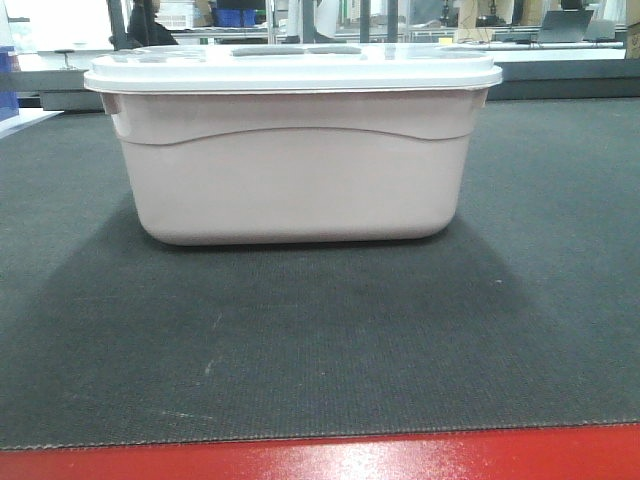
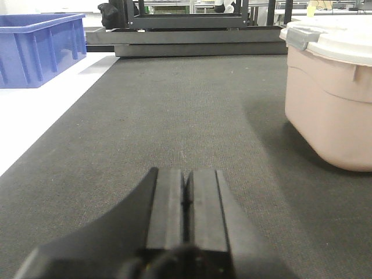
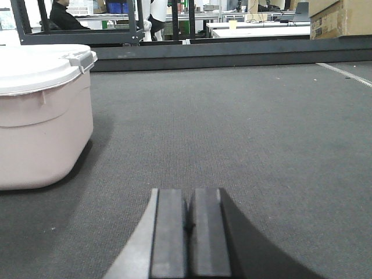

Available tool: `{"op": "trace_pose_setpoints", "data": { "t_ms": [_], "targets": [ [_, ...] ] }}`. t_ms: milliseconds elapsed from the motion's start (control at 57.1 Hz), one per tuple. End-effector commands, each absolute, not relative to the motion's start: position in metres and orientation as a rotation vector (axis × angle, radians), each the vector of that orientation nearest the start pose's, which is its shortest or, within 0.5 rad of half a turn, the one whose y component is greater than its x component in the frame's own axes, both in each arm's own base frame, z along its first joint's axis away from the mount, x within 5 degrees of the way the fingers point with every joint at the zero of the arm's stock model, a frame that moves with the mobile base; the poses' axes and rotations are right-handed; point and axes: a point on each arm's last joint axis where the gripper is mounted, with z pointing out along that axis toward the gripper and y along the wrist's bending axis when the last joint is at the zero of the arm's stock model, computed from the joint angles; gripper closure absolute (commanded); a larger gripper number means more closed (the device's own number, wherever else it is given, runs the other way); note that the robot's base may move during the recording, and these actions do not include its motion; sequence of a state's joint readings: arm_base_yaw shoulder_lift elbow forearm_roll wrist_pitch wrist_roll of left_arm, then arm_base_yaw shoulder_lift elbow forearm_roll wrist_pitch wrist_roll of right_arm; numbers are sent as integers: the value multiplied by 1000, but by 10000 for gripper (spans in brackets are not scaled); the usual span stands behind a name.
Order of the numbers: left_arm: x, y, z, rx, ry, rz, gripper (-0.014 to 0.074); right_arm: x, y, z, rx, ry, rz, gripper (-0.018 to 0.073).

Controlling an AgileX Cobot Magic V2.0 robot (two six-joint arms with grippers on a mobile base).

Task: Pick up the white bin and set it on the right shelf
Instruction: 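Lower both grippers toward the ends of the pink bin's white lid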

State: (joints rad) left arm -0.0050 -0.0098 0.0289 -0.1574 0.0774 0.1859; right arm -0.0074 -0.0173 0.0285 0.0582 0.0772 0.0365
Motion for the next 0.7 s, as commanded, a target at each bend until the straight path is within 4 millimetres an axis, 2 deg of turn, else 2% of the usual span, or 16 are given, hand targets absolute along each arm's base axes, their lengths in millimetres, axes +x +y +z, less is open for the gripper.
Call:
{"op": "trace_pose_setpoints", "data": {
  "t_ms": [0, 683],
  "targets": [
    [56, 0, 201, 24, 1493, 15, 724, 54, -1, 211, 75, 1456, 60, 489],
    [56, 0, 201, -5, 1490, -15, 724, 54, -1, 212, 75, 1444, 60, 489]
  ]
}}
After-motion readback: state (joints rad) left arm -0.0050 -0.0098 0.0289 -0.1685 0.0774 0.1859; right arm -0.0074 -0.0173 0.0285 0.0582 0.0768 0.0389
